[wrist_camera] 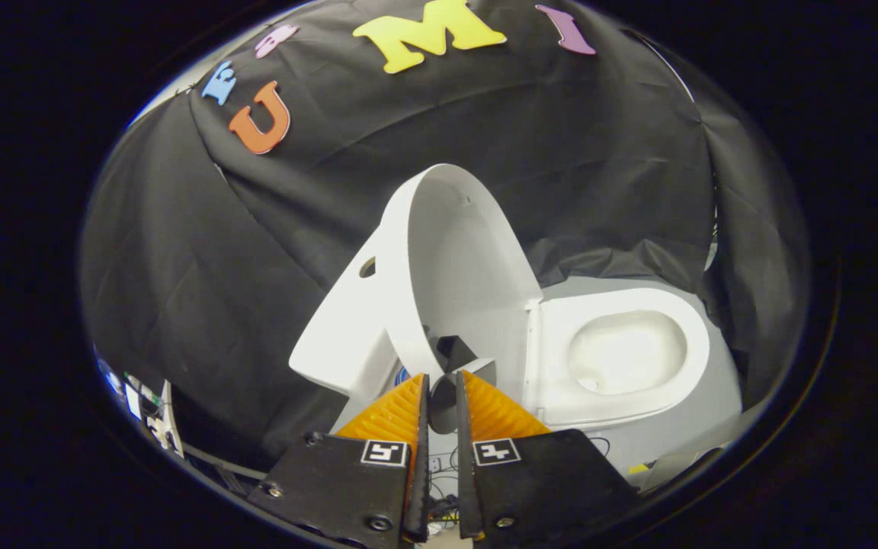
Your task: Open the toilet lid.
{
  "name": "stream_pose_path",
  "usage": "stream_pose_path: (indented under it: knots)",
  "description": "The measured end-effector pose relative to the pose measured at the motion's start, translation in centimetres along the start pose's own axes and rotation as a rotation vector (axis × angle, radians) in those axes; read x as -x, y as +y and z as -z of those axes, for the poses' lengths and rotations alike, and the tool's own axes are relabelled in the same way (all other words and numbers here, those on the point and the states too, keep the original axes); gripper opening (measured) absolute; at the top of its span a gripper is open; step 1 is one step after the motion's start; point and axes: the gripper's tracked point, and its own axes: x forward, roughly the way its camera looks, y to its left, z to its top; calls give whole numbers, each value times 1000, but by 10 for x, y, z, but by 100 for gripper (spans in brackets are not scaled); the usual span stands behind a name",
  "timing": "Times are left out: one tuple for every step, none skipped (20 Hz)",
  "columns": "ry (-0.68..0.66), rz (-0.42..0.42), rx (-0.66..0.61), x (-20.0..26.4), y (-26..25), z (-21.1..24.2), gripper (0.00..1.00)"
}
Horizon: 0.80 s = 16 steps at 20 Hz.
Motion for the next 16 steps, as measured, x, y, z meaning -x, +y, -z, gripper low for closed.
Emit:
stream_pose_path:
  knots:
    - [2, -3, 3, -1, 2, 1, 19]
    - [2, -5, 10, -2, 4, 2, 19]
    - [1, -5, 14, -3, 6, 2, 19]
    - [1, -4, 20, -4, 7, 2, 19]
    - [3, -4, 22, -4, 9, 3, 19]
    - [5, -7, 25, -5, 10, 4, 19]
    - [9, -10, 26, -6, 10, 5, 19]
    - [10, -13, 30, -7, 12, 5, 19]
    - [10, -15, 38, -8, 14, 4, 19]
    - [11, -15, 50, -9, 16, 6, 19]
    - [11, -12, 62, -10, 18, 7, 19]
    - [11, -9, 70, -11, 20, 9, 19]
    - [12, -9, 75, -11, 20, 9, 19]
    - [14, -11, 77, -12, 22, 8, 19]
    - [15, -14, 80, -13, 24, 8, 19]
    - [17, -15, 91, -14, 25, 9, 19]
